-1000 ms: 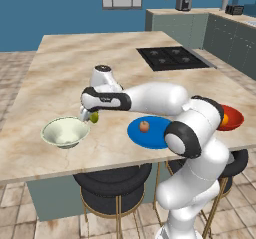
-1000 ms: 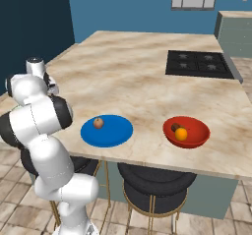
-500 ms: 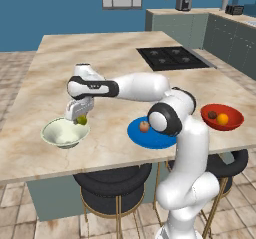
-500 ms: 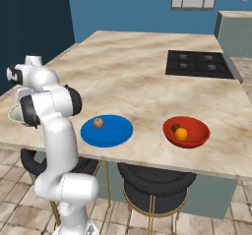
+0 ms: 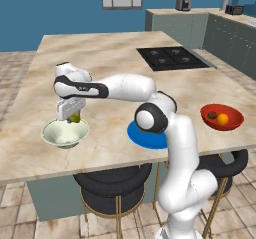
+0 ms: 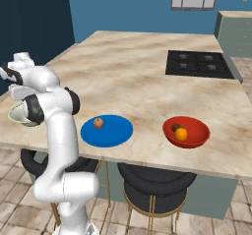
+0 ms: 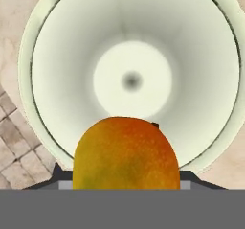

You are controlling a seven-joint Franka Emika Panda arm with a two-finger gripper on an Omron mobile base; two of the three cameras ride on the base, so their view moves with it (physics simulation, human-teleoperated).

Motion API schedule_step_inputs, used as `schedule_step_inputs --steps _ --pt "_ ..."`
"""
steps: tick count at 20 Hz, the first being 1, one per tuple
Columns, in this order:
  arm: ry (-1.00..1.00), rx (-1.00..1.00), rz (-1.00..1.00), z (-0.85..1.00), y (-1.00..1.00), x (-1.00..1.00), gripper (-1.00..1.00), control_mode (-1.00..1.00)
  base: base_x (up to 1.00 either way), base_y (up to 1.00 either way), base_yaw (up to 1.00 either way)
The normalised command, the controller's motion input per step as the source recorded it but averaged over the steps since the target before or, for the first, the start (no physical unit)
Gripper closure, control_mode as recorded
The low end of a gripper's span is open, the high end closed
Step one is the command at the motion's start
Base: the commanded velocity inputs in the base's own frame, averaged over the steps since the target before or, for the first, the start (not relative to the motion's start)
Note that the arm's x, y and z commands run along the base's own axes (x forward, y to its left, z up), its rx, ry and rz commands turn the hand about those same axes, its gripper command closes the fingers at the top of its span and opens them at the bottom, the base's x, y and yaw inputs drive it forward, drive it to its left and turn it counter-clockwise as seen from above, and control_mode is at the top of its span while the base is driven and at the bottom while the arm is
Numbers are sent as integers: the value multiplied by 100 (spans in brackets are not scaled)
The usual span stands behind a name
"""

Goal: Take the fruits from the plate on the dining counter and place two fruits in each bowl.

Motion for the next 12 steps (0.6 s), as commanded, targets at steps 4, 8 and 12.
schedule_step_inputs --steps 4,8,12 --pt "-12 0 0 -53 0 -10 100 -100 0 0 0" --pt "-4 0 0 -29 0 11 100 -100 0 0 0" --pt "0 0 0 -11 1 21 100 -100 0 0 0"
